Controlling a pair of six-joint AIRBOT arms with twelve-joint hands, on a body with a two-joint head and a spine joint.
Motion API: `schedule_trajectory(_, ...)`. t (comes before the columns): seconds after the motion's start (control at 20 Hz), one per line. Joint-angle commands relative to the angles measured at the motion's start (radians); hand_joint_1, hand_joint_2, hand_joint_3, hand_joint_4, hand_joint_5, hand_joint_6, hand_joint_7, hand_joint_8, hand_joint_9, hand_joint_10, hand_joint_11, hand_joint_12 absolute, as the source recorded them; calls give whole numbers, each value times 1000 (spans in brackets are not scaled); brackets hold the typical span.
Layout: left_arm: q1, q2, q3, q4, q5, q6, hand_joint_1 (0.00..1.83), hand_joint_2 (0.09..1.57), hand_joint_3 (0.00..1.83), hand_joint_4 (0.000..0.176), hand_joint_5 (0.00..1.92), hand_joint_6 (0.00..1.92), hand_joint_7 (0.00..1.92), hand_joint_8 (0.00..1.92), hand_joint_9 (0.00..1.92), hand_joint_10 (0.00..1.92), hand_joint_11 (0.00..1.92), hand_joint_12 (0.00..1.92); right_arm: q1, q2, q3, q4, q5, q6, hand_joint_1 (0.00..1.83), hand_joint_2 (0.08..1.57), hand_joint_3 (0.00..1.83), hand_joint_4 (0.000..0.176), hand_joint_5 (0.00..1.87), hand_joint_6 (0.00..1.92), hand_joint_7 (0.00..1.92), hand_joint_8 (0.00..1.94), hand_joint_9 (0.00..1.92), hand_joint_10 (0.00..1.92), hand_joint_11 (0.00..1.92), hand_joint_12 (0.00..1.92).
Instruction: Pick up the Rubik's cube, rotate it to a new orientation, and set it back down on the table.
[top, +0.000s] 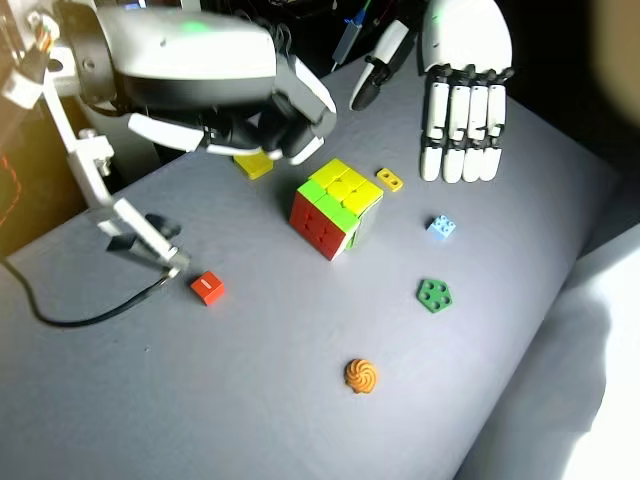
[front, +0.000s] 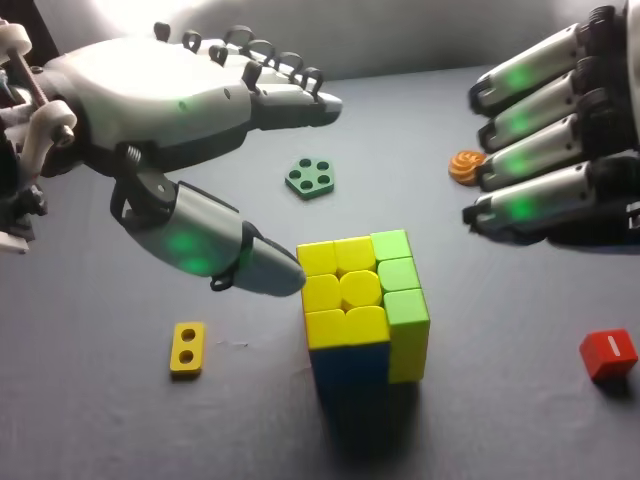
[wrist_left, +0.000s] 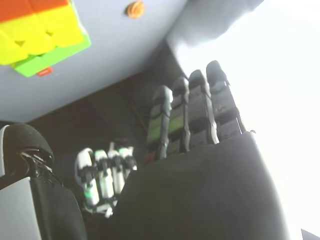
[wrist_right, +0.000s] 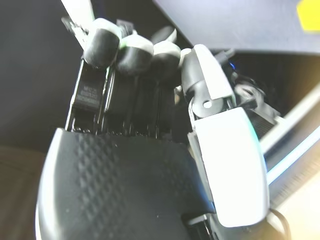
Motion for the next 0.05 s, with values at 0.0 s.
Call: schedule_trajectory(0.0, -10, 2, -1, -2, -62, 1, 449, 951, 4, 0, 135, 2, 119, 1, 78, 1, 0, 192, 27, -9, 7, 96, 81, 17, 1012, 1354, 1, 0, 560, 1596, 828, 1769, 851, 1905, 660, 1919)
